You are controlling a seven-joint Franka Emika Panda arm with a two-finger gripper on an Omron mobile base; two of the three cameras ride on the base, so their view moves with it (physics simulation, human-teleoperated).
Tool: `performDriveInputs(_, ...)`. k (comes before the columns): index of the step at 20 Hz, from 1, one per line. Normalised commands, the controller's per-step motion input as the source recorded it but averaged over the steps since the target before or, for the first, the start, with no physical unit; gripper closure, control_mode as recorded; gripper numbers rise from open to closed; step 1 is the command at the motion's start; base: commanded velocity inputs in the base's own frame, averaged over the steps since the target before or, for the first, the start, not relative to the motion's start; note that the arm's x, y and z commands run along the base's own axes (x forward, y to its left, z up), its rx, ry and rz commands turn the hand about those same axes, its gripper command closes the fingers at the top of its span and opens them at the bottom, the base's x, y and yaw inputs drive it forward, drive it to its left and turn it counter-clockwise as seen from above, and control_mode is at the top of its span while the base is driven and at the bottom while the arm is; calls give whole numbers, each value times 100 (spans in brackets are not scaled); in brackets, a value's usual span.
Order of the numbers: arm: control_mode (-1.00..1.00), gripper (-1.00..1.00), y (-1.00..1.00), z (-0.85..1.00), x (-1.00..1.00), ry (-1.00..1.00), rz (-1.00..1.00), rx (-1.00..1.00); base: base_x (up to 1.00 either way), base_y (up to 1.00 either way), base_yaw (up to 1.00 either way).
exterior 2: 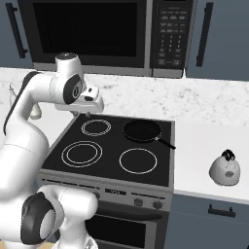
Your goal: Pick the kettle from the counter and place it on a stove burner. Then turn the burner on.
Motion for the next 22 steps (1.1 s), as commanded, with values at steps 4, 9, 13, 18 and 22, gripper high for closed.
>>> performDriveInputs(4,-100,-100,-27,0,-2,-8,2,0,0,0,0)
performDriveInputs(9,-100,-100,-61,0,-12,-8,0,0,0,0,0)
performDriveInputs(13,-100,-100,-66,0,-15,-6,0,0,0,0,0)
performDriveInputs(18,-100,-100,-94,0,-12,-10,0,0,0,0,0)
performDriveInputs(22,-100,-100,-100,0,-28,-17,0,-7,0,0,0)
